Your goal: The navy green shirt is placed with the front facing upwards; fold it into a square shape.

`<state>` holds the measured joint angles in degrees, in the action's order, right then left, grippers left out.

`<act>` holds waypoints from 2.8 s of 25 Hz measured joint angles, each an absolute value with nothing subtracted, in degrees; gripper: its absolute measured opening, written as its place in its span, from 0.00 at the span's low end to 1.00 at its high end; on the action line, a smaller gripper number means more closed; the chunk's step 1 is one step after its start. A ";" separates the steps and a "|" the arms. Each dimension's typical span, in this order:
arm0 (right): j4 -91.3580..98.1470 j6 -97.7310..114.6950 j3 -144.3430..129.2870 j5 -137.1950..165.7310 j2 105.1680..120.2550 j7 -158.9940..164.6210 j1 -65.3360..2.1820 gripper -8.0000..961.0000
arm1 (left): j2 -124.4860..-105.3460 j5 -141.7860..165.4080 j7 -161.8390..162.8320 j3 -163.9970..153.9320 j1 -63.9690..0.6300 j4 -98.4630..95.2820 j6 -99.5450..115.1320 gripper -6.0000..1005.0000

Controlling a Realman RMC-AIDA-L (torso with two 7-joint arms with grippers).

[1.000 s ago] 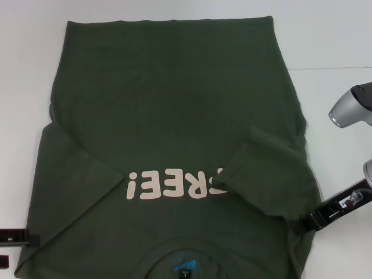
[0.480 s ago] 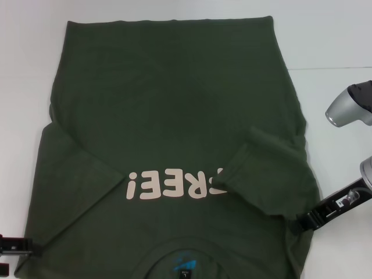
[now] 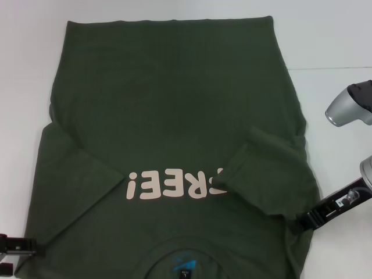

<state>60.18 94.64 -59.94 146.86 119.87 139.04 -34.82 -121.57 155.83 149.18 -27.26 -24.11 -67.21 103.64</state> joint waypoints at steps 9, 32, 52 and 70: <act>59.69 94.69 -59.94 146.86 119.87 139.04 -35.24 0.04 | -121.43 156.01 149.06 -27.25 -24.51 -67.17 103.26 0.89; 59.66 94.74 -59.94 146.86 119.79 139.04 -35.62 0.04 | -121.20 157.60 149.52 -28.66 -25.50 -66.38 103.01 0.89; 58.26 95.00 -59.94 146.95 119.70 138.99 -36.12 0.04 | -121.28 157.77 149.18 -28.82 -25.95 -65.97 103.09 0.88; 58.32 95.11 -59.94 146.95 119.70 138.95 -36.21 0.04 | -121.50 158.95 149.24 -29.53 -26.63 -65.73 102.85 0.88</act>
